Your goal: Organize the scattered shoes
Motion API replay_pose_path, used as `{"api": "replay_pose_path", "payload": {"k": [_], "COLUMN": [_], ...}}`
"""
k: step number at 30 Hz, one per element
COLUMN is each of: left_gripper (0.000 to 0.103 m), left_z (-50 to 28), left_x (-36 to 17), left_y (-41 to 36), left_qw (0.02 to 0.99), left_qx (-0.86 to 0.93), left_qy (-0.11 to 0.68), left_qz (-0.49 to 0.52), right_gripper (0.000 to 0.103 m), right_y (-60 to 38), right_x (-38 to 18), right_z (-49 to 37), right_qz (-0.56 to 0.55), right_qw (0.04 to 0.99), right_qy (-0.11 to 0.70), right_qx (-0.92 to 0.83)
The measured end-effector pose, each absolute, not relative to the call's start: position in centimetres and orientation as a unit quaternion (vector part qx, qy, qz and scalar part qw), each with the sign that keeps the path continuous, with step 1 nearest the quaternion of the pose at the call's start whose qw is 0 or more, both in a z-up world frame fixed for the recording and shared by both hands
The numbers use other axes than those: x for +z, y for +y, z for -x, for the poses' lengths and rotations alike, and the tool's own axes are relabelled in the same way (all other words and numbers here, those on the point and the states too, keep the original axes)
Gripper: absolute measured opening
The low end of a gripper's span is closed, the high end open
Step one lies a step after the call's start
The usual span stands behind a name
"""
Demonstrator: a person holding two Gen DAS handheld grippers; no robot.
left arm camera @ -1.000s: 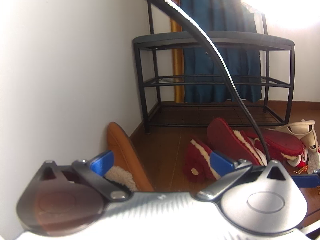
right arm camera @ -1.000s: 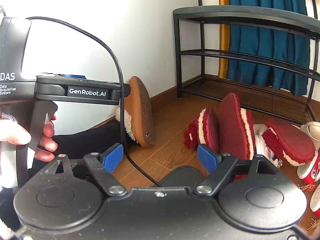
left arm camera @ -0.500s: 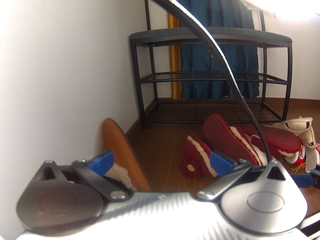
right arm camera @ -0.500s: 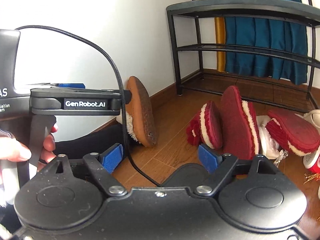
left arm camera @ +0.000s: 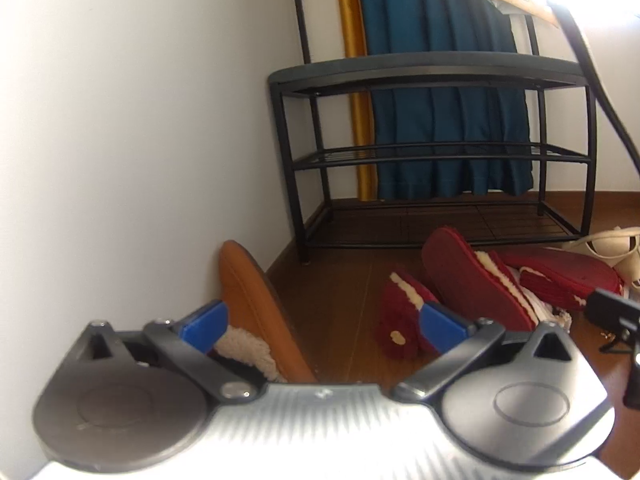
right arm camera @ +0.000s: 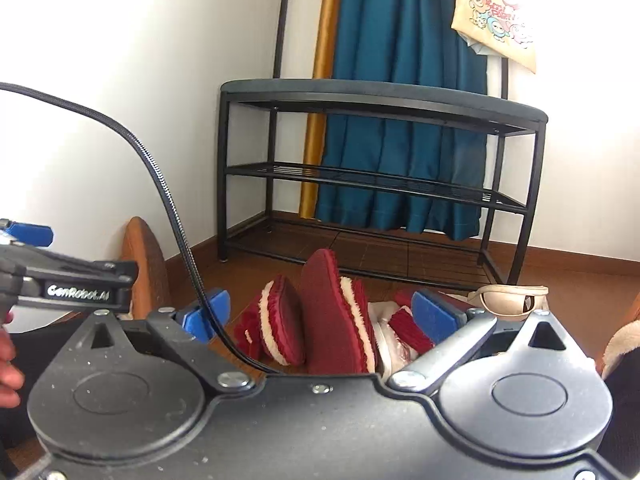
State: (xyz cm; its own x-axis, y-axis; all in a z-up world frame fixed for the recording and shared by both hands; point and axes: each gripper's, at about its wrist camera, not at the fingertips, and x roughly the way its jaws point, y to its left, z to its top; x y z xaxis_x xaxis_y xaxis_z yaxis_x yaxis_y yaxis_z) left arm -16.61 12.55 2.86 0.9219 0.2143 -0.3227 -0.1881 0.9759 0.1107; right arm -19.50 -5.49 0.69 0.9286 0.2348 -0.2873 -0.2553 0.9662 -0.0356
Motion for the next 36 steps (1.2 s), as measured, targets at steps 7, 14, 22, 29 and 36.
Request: {"api": "replay_pose_path", "payload": {"k": [7,14,22,29,36], "left_gripper": [0.102,0.102,0.102,0.102,0.102], "left_z": [11.9,10.0,9.8,9.8,10.1], "left_x": [3.8,3.7,3.2,2.2,1.3], "left_y": [13.3,12.6,11.6,11.3,11.0], "left_qw": [0.969,0.965,0.964,0.961,0.959], "left_qx": [0.088,0.080,0.062,0.052,0.042], "left_qy": [0.228,0.247,0.258,0.270,0.281], "left_qz": [0.032,0.033,0.023,0.016,0.011], "right_gripper": [0.103,0.103,0.103,0.103,0.103], "right_y": [-9.3,-14.7,-17.4,-17.3,-17.2], "right_x": [1.4,2.1,1.8,1.9,2.0], "right_z": [20.3,19.2,17.8,17.5,17.2], "right_qz": [-0.079,-0.228,-0.283,-0.267,-0.250], "right_qw": [0.942,0.932,0.926,0.930,0.931], "right_qy": [0.174,0.164,0.206,0.233,0.259], "right_qx": [0.277,0.231,0.141,0.099,0.055]}}
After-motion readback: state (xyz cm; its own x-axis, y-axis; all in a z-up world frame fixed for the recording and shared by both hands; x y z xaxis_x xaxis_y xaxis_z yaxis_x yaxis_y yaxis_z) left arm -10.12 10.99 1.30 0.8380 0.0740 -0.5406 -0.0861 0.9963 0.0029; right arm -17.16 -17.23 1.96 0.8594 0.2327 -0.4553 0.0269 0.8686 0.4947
